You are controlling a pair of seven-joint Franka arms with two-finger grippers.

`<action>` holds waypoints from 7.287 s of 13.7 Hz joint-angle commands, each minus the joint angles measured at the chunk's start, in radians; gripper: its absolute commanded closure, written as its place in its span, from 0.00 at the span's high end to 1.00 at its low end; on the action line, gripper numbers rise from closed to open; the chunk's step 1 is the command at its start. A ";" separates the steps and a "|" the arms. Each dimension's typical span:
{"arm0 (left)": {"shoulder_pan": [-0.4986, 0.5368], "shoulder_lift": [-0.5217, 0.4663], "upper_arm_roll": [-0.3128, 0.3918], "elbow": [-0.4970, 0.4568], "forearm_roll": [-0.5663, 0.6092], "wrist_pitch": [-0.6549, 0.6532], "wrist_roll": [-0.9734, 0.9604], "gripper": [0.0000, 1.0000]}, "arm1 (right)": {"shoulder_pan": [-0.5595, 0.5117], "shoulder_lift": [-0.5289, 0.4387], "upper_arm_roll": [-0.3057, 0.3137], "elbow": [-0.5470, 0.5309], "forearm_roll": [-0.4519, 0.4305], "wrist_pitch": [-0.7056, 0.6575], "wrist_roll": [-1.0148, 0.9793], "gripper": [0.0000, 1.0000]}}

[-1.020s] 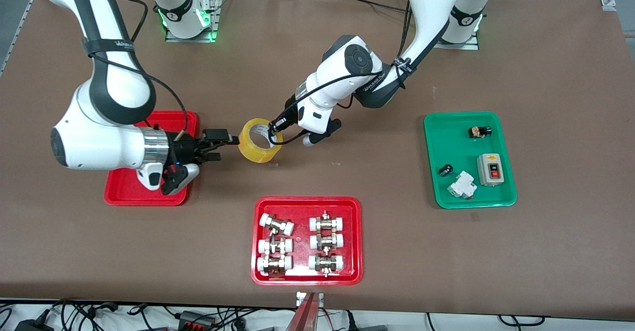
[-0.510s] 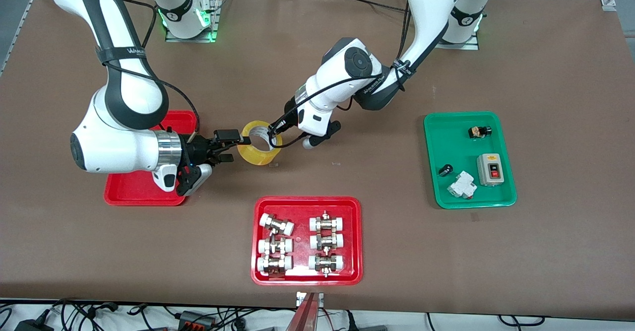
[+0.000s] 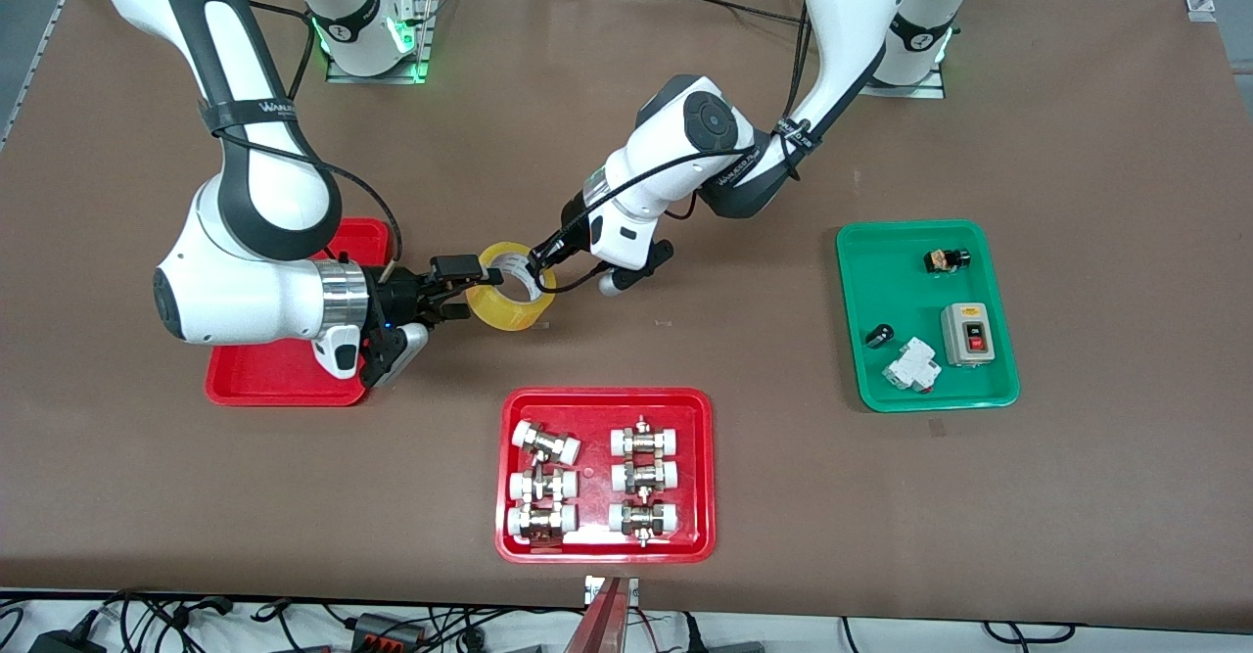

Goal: Left arm passes tape to right arm into tray

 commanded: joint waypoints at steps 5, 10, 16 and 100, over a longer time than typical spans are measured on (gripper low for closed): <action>-0.017 0.014 0.010 0.035 0.019 0.011 -0.023 0.02 | -0.002 0.015 0.002 0.020 0.021 -0.011 -0.025 0.42; -0.012 0.014 0.008 0.037 0.010 0.009 -0.026 0.09 | -0.002 0.015 0.002 0.021 0.023 -0.007 -0.025 0.26; 0.015 0.011 0.016 0.032 0.082 0.000 0.072 1.00 | -0.002 0.015 0.002 0.021 0.023 -0.006 -0.027 0.26; 0.516 -0.597 0.355 -0.051 0.261 -1.095 1.298 1.00 | -0.232 -0.334 -0.058 0.128 -0.850 -0.184 0.463 1.00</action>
